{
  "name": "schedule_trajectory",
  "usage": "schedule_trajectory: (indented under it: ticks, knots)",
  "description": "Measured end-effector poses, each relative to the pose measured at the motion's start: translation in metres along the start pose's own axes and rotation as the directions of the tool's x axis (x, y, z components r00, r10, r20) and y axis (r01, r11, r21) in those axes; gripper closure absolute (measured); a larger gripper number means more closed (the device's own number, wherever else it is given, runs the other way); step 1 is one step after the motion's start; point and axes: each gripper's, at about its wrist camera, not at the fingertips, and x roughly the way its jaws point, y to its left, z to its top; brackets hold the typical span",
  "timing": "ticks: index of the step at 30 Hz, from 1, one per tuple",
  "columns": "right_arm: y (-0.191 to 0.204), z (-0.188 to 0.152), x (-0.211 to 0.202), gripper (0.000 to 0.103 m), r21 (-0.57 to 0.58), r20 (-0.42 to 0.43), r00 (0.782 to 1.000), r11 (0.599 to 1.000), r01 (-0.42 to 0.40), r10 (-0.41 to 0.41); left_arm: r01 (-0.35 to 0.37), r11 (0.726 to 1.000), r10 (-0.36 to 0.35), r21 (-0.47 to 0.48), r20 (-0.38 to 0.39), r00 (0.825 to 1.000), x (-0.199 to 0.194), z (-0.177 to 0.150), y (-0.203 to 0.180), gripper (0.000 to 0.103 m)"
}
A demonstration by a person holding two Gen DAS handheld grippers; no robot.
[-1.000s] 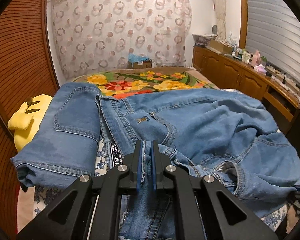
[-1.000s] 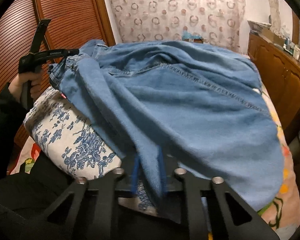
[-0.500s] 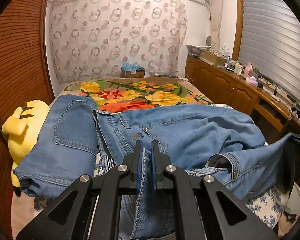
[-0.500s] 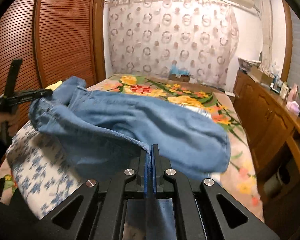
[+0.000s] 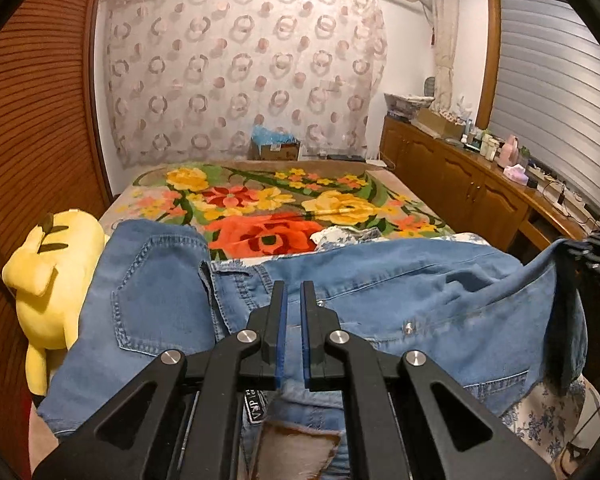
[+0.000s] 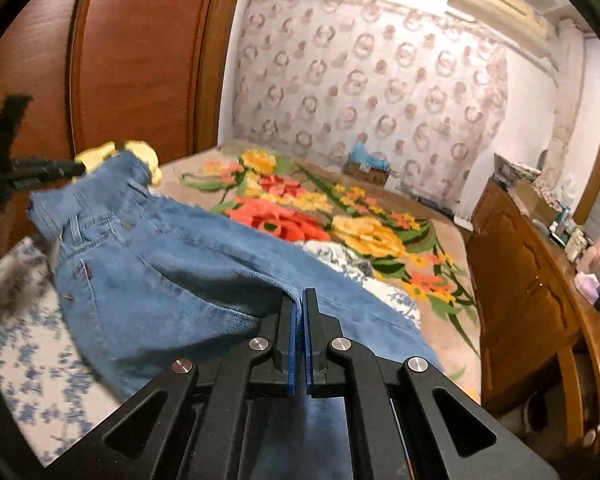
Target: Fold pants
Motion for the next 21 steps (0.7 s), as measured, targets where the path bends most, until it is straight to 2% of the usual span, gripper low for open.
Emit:
schedule_trajectory:
  ticks: [2,4,6,8,10,12,14,15,21]
  knots:
    - [-0.001,-0.006,0.029,0.1,0.006,-0.049,0.999,1.0,0.0,0.0,0.004,1.0,-0.004,-0.004,-0.014,1.0,0.004,-0.004,0.003,0.095]
    - [-0.004,-0.017,0.053,0.1,0.032,-0.09,0.996,0.999,-0.006,0.009,0.004,1.0,-0.005,-0.02,-0.038,0.999,0.009,-0.008,0.007,0.082]
    - [-0.004,-0.028,0.067,0.1,0.065,-0.111,0.993,0.998,-0.022,0.029,0.013,0.999,-0.016,-0.049,-0.063,0.998,0.015,-0.013,0.013,0.057]
    - [-0.005,-0.036,0.074,0.1,0.089,-0.117,0.992,0.995,-0.04,0.051,0.015,0.998,-0.02,-0.064,-0.08,0.997,0.021,-0.017,0.015,0.048]
    - [-0.004,-0.042,0.077,0.099,0.109,-0.125,0.99,0.993,-0.049,0.063,0.012,0.998,-0.018,-0.067,-0.093,0.996,0.025,-0.021,0.015,0.048]
    - [-0.007,-0.048,0.081,0.089,0.124,-0.136,0.989,0.991,-0.045,0.062,0.014,0.998,-0.021,-0.066,-0.101,0.995,0.028,-0.022,0.014,0.048]
    - [-0.01,-0.052,0.08,0.066,0.148,-0.14,0.989,0.988,-0.034,0.055,0.037,0.998,-0.043,-0.057,-0.107,0.993,0.03,-0.024,0.01,0.048]
    - [-0.019,-0.048,0.076,0.063,0.161,-0.141,0.989,0.987,-0.029,0.052,0.041,0.998,-0.046,-0.051,-0.115,0.992,0.033,-0.025,0.007,0.048]
    - [-0.026,-0.042,0.049,0.06,0.219,-0.135,0.989,0.975,-0.027,0.058,0.067,0.997,-0.071,-0.029,-0.159,0.985,0.047,-0.031,-0.002,0.048]
